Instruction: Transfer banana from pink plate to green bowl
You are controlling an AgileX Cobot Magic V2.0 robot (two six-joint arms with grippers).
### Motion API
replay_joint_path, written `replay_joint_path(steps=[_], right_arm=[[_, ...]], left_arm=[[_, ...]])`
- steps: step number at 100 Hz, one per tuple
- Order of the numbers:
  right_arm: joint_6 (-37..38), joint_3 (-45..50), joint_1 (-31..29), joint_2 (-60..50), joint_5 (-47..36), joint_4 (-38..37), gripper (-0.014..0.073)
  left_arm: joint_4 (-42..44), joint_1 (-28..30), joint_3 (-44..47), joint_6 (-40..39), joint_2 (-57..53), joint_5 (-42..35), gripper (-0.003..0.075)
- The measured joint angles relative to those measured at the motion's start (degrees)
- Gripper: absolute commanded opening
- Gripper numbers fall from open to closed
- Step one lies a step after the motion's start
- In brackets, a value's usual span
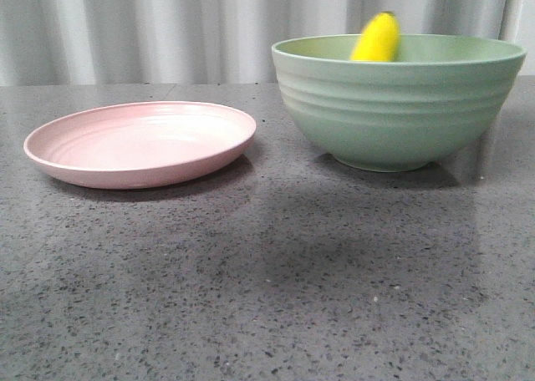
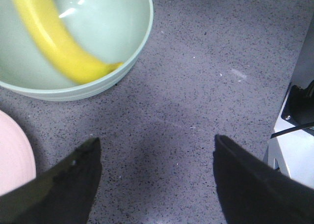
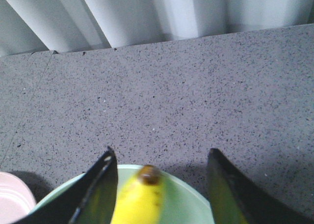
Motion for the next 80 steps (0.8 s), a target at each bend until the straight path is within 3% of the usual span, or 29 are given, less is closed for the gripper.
replay_joint_path(steps=[14,20,27,38,41,64,80], right_arm=[[0.0,0.0,0.0,0.0,1.28,-0.13,0.0328],[0.0,0.0,0.0,-0.49,3.08,-0.98,0.0274],[0.0,0.0,0.0,-1.61,5.68,-2.31,0.0157],[0.0,0.0,0.0,-4.03,10.35,-4.19,-0.0071],[0.0,0.0,0.0,-4.89,11.54,-4.48,-0.0077],[-1.68,3.66,0.0,-12.4,15.29,-5.61,-0.008],[-2.38,11.4,0.0,-21.23,14.58,-5.83,-0.0079]], left_arm=[[0.0,0.0,0.0,0.0,-0.08,0.0,0.0435],[0.0,0.0,0.0,0.0,-0.24,0.11,0.04],[0.0,0.0,0.0,0.0,-0.48,0.35,0.0298],[0.0,0.0,0.0,0.0,-1.17,1.25,0.004],[0.0,0.0,0.0,0.0,-1.26,1.52,-0.0023],[0.44,0.0,1.55,-0.25,-4.05,2.39,-0.0019],[5.4,0.0,6.06,-4.67,-9.36,-1.62,-0.0019]])
